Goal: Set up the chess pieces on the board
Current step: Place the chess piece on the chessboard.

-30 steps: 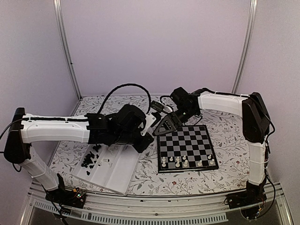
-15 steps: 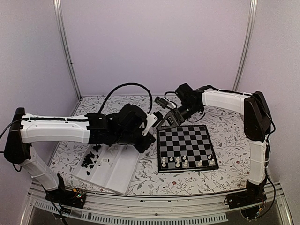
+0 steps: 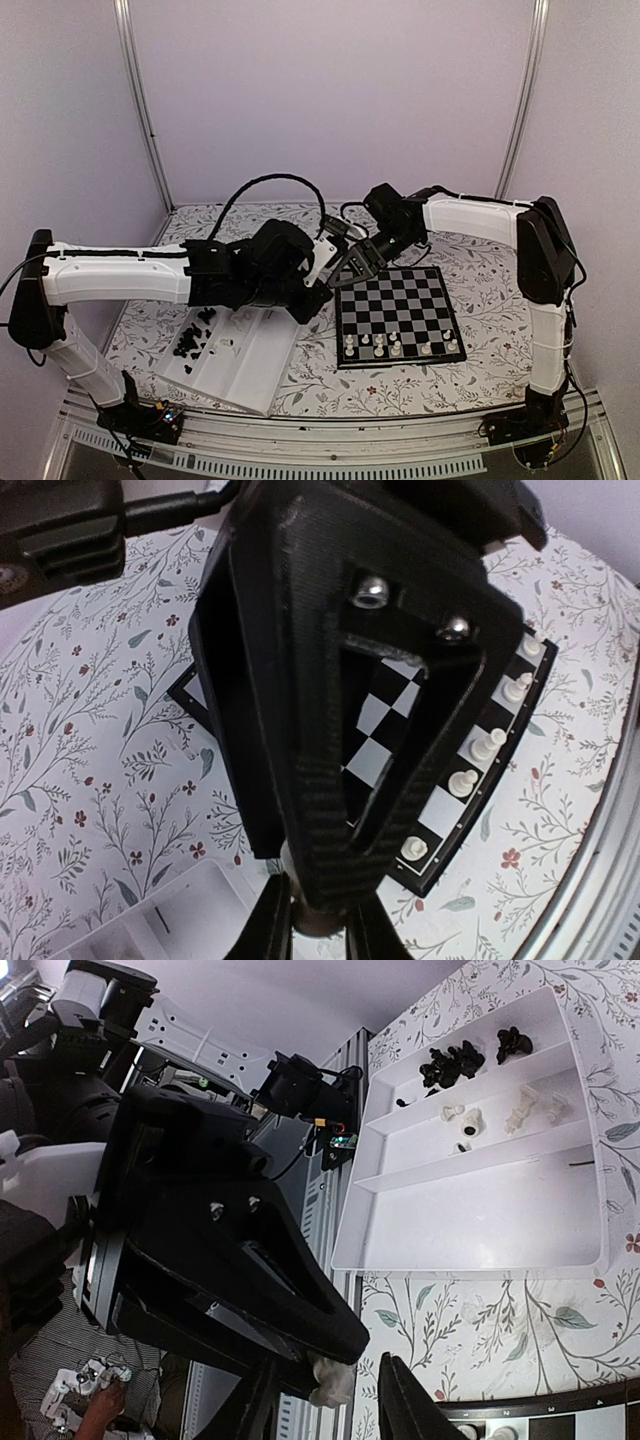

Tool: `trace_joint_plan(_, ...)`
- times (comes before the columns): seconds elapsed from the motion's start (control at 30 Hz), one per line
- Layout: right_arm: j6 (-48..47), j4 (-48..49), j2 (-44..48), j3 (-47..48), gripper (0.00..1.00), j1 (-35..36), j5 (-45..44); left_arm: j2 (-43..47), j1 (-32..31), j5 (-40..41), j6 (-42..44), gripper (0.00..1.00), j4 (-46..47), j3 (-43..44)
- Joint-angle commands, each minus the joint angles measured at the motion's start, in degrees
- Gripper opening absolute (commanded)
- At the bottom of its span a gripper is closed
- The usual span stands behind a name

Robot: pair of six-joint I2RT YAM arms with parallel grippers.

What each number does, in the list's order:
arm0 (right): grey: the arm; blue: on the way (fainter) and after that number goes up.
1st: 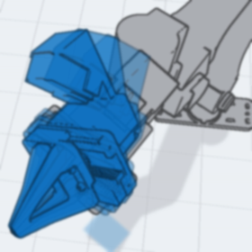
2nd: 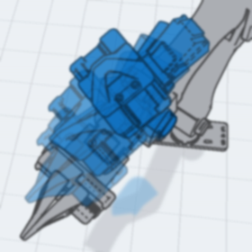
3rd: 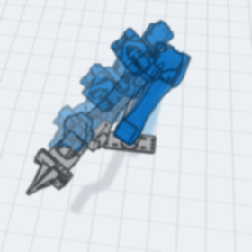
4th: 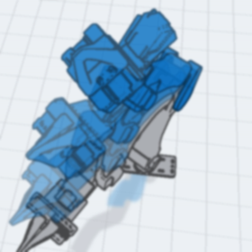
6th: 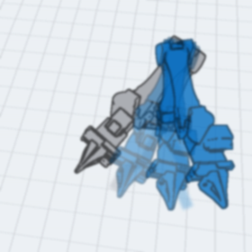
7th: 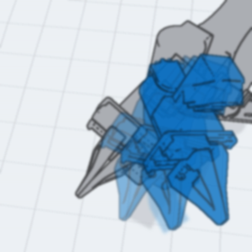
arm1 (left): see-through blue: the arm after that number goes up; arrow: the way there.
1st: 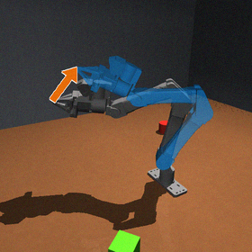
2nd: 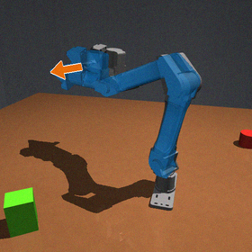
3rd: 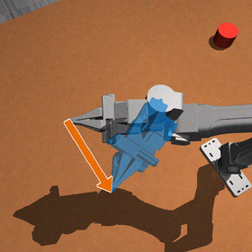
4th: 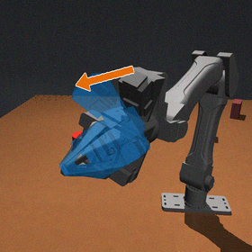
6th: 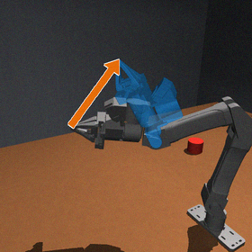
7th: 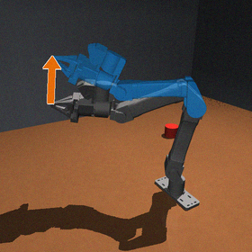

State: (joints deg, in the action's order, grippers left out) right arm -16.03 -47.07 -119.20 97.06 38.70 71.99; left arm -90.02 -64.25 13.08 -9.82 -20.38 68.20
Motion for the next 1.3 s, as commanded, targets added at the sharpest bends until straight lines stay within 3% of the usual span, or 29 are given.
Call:
trace_joint_plan(0.0, -0.10, -0.69, -1.00, -0.63, 0.32, 0.32, 1.48, -0.81, -1.05, 1.11, 0.42, 0.08, 1.17, 1.57)
trace_joint_plan(0.1, -0.18, -0.76, -1.04, -0.92, 0.25, 0.48, 1.49, -1.18, -1.13, 1.81, 0.33, 0.07, 1.22, 1.74)
trace_joint_plan(0.23, -0.62, -0.84, -0.91, -1.17, 0.08, 0.50, 1.04, -1.78, -1.14, 2.92, 0.12, 0.07, 1.11, 1.93)
trace_joint_plan(0.3, -0.81, -0.87, -0.86, -1.10, 0.04, 0.50, 0.26, -1.83, -1.14, 3.65, -0.18, 0.13, 1.06, 1.93)
trace_joint_plan(0.47, -2.23, -1.14, 0.40, -0.64, 0.01, -0.37, -4.52, -0.06, -1.31, 5.02, -0.01, 0.33, -1.08, 1.32)
trace_joint_plan(0.67, -6.31, -1.59, 4.53, -2.80, 0.01, -4.82, -12.24, 8.09, -1.26, 8.84, 3.62, 0.44, -1.07, -1.95)
trace_joint_plan(0.8, -8.89, -0.25, 10.29, -8.28, 0.01, -6.88, -19.12, 14.22, -0.12, 14.81, 8.11, 0.59, 3.91, -4.34)
trace_joint_plan(0.83, -9.69, 0.11, 11.46, -9.69, 0.01, -7.10, -20.78, 15.45, 0.48, 15.75, 8.83, 0.66, 6.73, -5.10)
trace_joint_plan(0.9, -11.50, 0.80, 14.39, -12.63, 0.01, -7.13, -24.93, 18.00, 3.06, 16.73, 8.57, 0.94, 12.52, -6.49)
trace_joint_plan(0.93, -11.97, 1.21, 16.46, -14.08, 0.01, -7.18, -26.71, 19.04, 4.56, 16.66, 7.51, 0.99, 15.59, -7.29)
trace_joint_plan(1.0, -13.08, 1.28, 19.06, -16.62, 0.01, -7.19, -30.23, 20.33, 8.93, 15.24, 3.95, 0.99, 21.23, -9.00)
trace_joint_plan(1.1, -14.61, 1.22, 23.63, -20.74, 0.01, -7.33, -35.84, 18.74, 15.95, 8.75, -0.67, 0.99, 21.22, -7.56)
trace_joint_plan(1.27, -16.88, 1.28, 31.01, -28.59, 0.01, -9.47, -42.89, 15.39, 17.29, 6.16, 5.60, 0.99, 27.88, -7.36)
